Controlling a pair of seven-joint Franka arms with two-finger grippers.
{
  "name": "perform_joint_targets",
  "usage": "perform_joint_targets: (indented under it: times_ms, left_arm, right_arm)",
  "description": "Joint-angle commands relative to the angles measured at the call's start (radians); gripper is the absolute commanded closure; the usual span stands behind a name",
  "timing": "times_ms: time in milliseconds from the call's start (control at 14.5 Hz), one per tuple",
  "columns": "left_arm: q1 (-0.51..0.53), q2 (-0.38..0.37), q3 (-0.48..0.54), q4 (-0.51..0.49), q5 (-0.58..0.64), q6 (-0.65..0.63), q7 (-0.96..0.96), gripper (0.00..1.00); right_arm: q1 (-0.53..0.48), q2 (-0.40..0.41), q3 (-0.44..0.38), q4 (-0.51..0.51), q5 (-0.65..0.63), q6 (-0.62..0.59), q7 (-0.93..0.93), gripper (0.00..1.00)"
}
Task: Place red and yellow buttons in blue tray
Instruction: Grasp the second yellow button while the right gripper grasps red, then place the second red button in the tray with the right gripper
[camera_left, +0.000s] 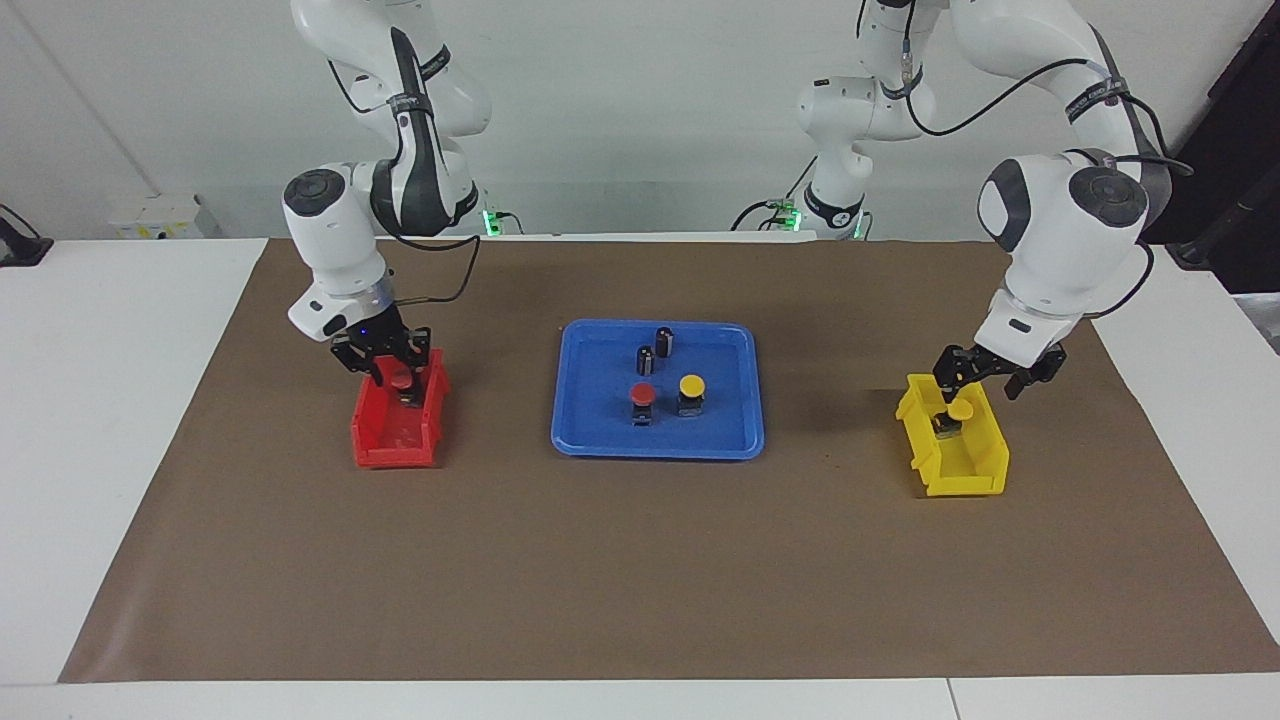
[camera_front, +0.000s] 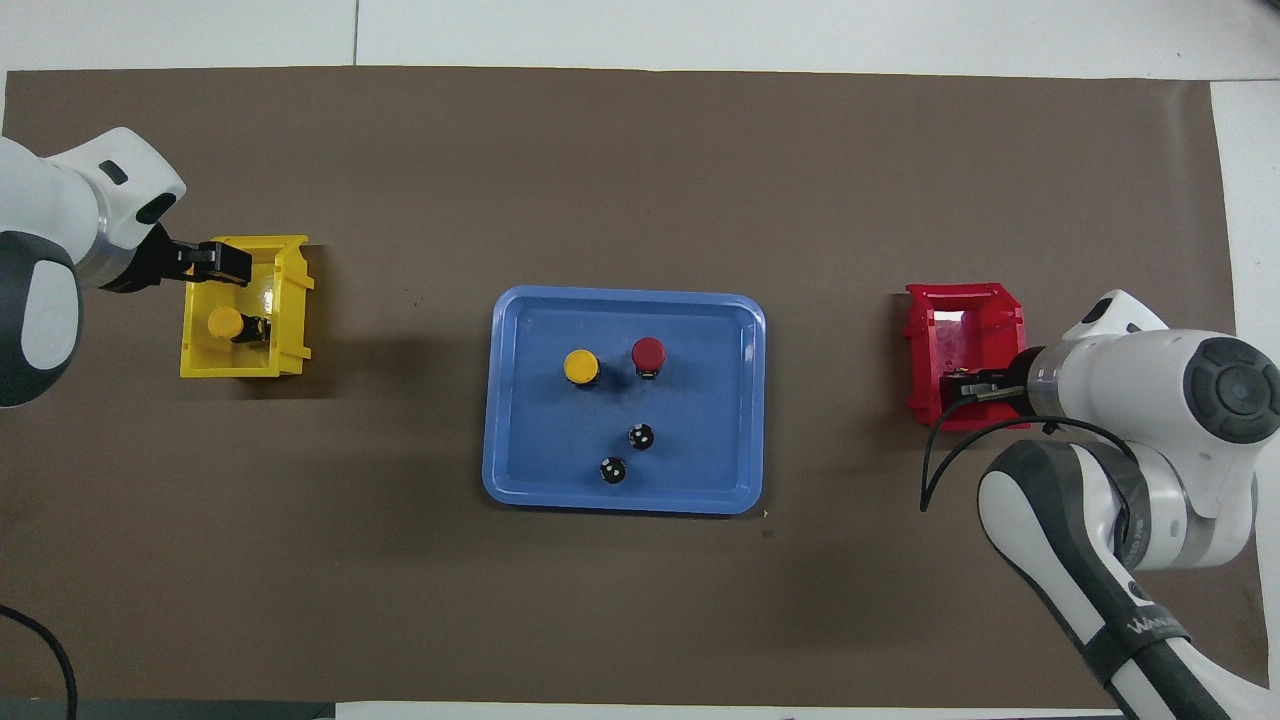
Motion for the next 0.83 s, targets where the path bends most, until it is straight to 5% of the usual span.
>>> perform_joint_targets:
  times_ms: [0, 275, 619, 757]
  left_arm:
    - [0.018, -0.025, -0.009, -0.118, -0.016, 0.117, 0.062, 0.09]
    - [0.039, -0.019, -0.009, -0.138, -0.016, 0.134, 0.13, 0.18]
    - [0.075, -0.031, -0.011, -0.201, -0.071, 0.212, 0.134, 0.22]
    - [0.073, -0.036, -0.011, -0.22, -0.088, 0.229, 0.134, 0.22]
  right_arm:
    - [-0.008, -0.004, 0.005, -0.013, 0.026, 0.023, -0.042, 0.48]
    - [-0.006, 0.007, 0.006, 0.035, 0.026, -0.025, -0.042, 0.84]
    - [0.018, 0.112, 0.034, 0.496, 0.021, -0.496, 0.03, 0.84]
    - [0.119, 0.158, 0.035, 0.601, 0.011, -0.535, 0.209, 0.83]
